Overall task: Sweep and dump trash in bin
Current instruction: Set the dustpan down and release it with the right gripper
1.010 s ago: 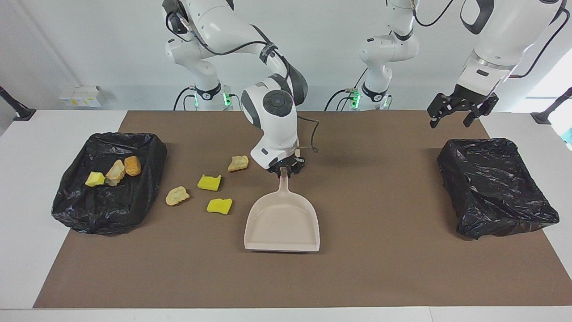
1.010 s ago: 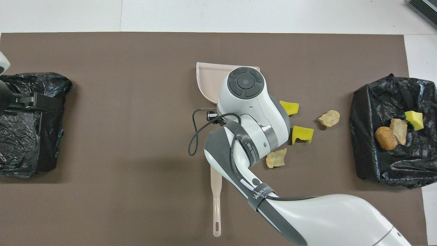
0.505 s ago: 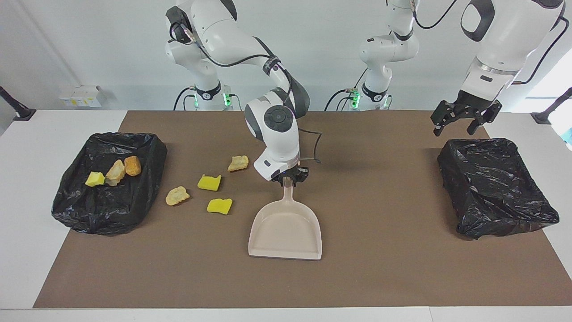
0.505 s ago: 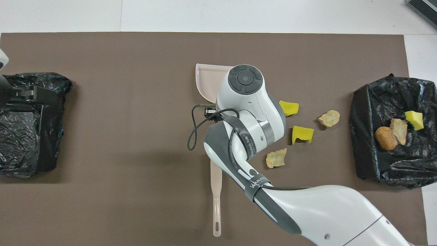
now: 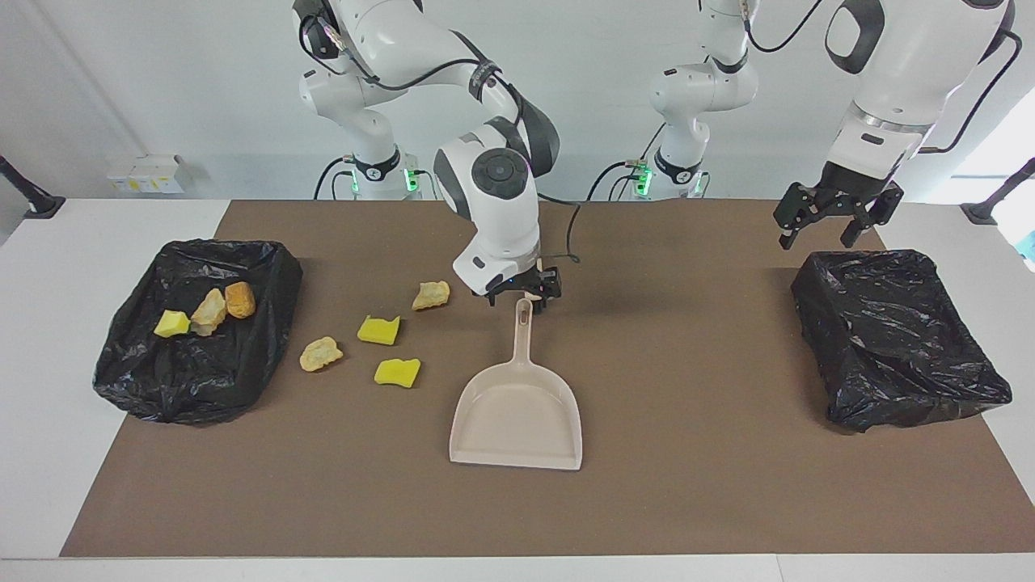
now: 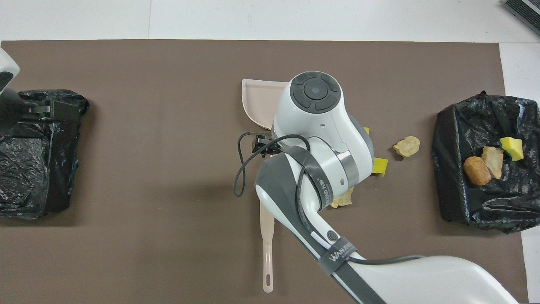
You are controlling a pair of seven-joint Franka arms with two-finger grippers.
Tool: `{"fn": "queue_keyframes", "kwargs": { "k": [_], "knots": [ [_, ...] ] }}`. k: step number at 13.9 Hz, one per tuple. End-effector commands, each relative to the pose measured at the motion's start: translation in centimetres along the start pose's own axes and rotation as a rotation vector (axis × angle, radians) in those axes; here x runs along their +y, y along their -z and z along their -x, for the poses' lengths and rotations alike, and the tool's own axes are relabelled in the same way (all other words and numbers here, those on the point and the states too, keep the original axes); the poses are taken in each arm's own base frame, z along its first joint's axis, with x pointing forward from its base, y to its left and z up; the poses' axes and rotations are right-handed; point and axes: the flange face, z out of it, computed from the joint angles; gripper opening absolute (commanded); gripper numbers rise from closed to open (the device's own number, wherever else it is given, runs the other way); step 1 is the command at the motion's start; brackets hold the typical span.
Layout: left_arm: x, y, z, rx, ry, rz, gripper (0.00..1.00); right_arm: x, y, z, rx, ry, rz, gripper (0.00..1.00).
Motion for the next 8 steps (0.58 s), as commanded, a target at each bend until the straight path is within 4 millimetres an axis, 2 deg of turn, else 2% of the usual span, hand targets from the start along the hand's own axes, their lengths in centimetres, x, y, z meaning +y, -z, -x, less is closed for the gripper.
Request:
{"fn": "queue_keyframes", "kwargs": {
  "k": [1,3,6,7,8],
  "knots": [
    [2.7,-2.2,-2.0,0.001,-0.037,0.023,1.0,0.8,-0.5,2.9,-0.054,-0.024,0.0,1.0],
    [6.2,-2.7,-3.3,0.007,-0.091,0.041,1.0,0.3,-1.3,6.1,-0.077,0.003,0.017,1.0],
    [10.1,-4.7,-4.1,0.027,-0.15,0.061,1.0,-0.3,-4.1,11.6,-0.054,-0.067,0.005,1.0],
    [11.7,-5.4,-4.2,0.02,-0.172,0.068,1.0,0.3,-5.1,13.4,-0.067,-0.077,-0.019,1.0],
    [14.2,-5.9,-4.4,0.014,-0.201,0.077,1.0,0.8,-6.1,15.0,-0.069,-0.069,-0.019,1.0]
  ]
}}
